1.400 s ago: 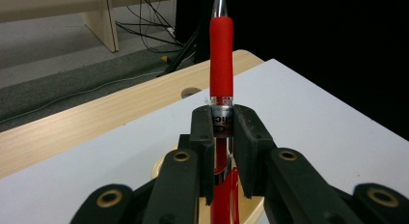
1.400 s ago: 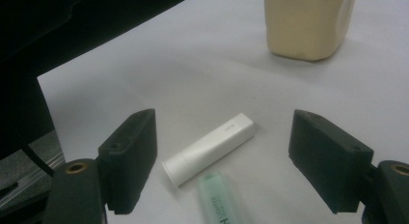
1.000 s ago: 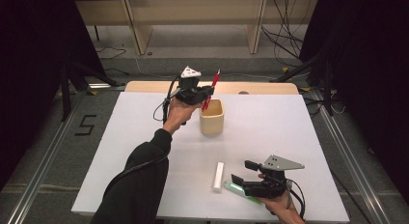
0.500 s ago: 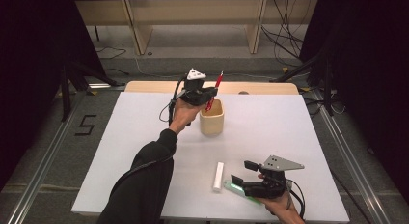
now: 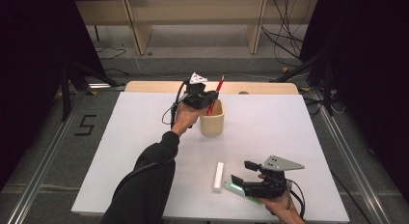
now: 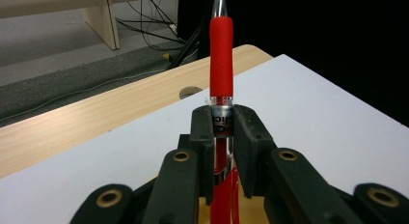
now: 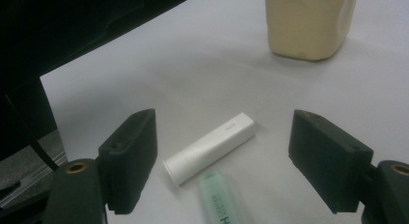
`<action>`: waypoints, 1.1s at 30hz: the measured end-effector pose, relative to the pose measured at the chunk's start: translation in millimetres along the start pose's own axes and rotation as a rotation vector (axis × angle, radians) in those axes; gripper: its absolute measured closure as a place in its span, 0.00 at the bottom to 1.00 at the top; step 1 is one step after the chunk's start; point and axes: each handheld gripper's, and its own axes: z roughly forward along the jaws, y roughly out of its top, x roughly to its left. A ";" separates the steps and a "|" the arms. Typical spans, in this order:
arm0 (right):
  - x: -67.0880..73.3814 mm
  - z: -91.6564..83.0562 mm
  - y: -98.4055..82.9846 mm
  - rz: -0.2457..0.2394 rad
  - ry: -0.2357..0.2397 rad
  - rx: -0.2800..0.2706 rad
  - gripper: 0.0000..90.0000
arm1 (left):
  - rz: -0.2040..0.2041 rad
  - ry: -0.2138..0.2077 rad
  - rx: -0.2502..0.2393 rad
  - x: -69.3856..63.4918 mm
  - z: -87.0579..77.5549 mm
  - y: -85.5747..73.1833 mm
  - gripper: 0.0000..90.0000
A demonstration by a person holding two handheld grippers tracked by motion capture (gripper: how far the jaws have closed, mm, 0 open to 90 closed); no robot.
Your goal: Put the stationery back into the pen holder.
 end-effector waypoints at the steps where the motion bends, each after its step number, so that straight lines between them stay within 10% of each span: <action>1: 0.0 -0.1 0.0 0.001 0.000 -0.001 0.29 | 0.000 -0.001 0.002 0.3 0.1 -0.6 0.88; 12: -0.2 0.7 -0.6 -0.001 0.000 0.003 0.29 | -0.023 -0.010 0.028 1.2 -1.4 -3.1 0.86; 16: 0.3 0.3 -0.2 -0.002 -0.001 0.000 0.29 | -0.029 -0.024 0.064 -3.2 -8.7 1.0 0.64; 24: 0.0 -0.4 0.3 0.002 -0.004 -0.002 0.29 | -0.053 -0.048 0.098 -3.5 -44.6 2.1 0.43; 33: 0.3 -2.4 3.2 -0.001 -0.007 0.018 0.29 | -0.040 -0.075 0.114 -1.0 -93.0 -32.8 0.33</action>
